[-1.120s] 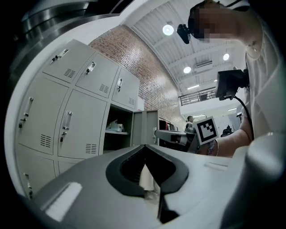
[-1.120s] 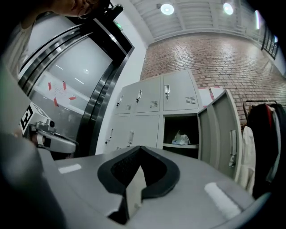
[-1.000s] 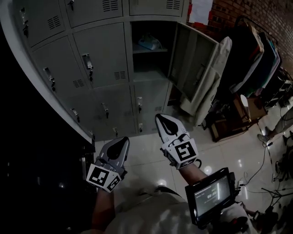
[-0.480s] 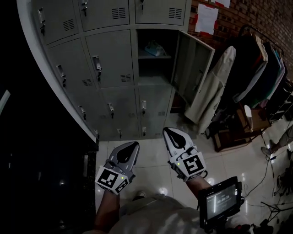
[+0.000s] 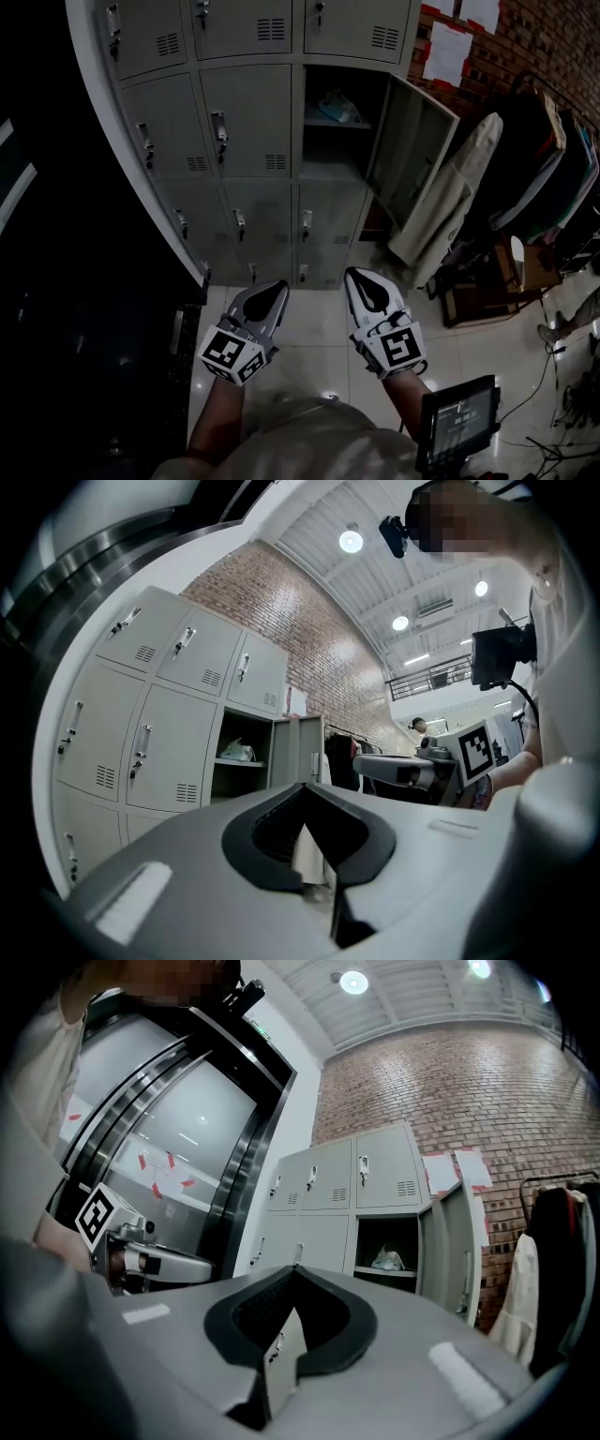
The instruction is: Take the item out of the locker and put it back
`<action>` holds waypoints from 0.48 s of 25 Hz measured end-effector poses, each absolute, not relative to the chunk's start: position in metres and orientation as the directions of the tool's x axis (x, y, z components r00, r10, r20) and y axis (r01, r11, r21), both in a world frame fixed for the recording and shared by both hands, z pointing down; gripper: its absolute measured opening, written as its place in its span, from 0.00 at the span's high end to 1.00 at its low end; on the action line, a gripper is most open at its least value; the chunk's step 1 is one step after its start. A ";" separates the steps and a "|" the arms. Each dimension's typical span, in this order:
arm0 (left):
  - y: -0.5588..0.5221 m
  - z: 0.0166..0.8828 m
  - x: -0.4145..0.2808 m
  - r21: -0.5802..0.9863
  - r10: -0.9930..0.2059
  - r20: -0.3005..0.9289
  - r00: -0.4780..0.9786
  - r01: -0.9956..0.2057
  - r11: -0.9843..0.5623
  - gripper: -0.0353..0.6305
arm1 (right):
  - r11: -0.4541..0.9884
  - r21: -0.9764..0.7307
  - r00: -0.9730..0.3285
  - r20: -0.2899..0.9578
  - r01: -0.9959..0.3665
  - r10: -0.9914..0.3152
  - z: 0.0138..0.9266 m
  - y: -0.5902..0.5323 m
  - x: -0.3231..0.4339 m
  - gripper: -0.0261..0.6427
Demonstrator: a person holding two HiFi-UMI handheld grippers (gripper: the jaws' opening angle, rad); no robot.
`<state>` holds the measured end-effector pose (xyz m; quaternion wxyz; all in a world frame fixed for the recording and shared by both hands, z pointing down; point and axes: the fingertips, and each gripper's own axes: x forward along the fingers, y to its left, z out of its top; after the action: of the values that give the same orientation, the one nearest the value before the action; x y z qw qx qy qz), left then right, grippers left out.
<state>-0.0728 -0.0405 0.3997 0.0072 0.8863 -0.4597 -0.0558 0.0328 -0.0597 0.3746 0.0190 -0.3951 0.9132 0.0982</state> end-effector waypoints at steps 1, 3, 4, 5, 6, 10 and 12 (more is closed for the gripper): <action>-0.041 0.400 -0.072 0.062 -0.814 -0.094 0.574 -0.812 -0.580 0.94 | 0.670 0.164 -0.689 -0.113 -0.724 -0.716 0.374 -0.061 0.033 0.96; -0.042 0.398 -0.069 0.061 -0.811 -0.093 0.578 -0.810 -0.584 0.94 | 0.672 0.167 -0.691 -0.113 -0.722 -0.714 0.374 -0.063 0.032 0.96; -0.043 0.396 -0.067 0.060 -0.810 -0.092 0.580 -0.808 -0.586 0.94 | 0.673 0.168 -0.692 -0.113 -0.721 -0.713 0.374 -0.063 0.032 0.96; -0.044 0.395 -0.066 0.059 -0.808 -0.091 0.582 -0.807 -0.588 0.94 | 0.674 0.170 -0.694 -0.113 -0.718 -0.711 0.373 -0.064 0.031 0.96; -0.045 0.395 -0.065 0.059 -0.807 -0.091 0.584 -0.806 -0.589 0.94 | 0.677 0.174 -0.697 -0.111 -0.715 -0.708 0.373 -0.064 0.031 0.96; -0.047 0.395 -0.065 0.058 -0.809 -0.087 0.581 -0.808 -0.586 0.94 | 0.687 0.176 -0.707 -0.094 -0.705 -0.701 0.376 -0.065 0.028 0.96; -0.049 0.396 -0.065 0.052 -0.811 -0.085 0.579 -0.810 -0.584 0.94 | 0.687 0.168 -0.705 -0.093 -0.707 -0.703 0.377 -0.068 0.029 0.96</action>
<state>-0.0651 -0.0489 0.3956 0.0038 0.8885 -0.4560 -0.0500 0.0290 -0.0680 0.3767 0.0107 -0.3839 0.9183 0.0961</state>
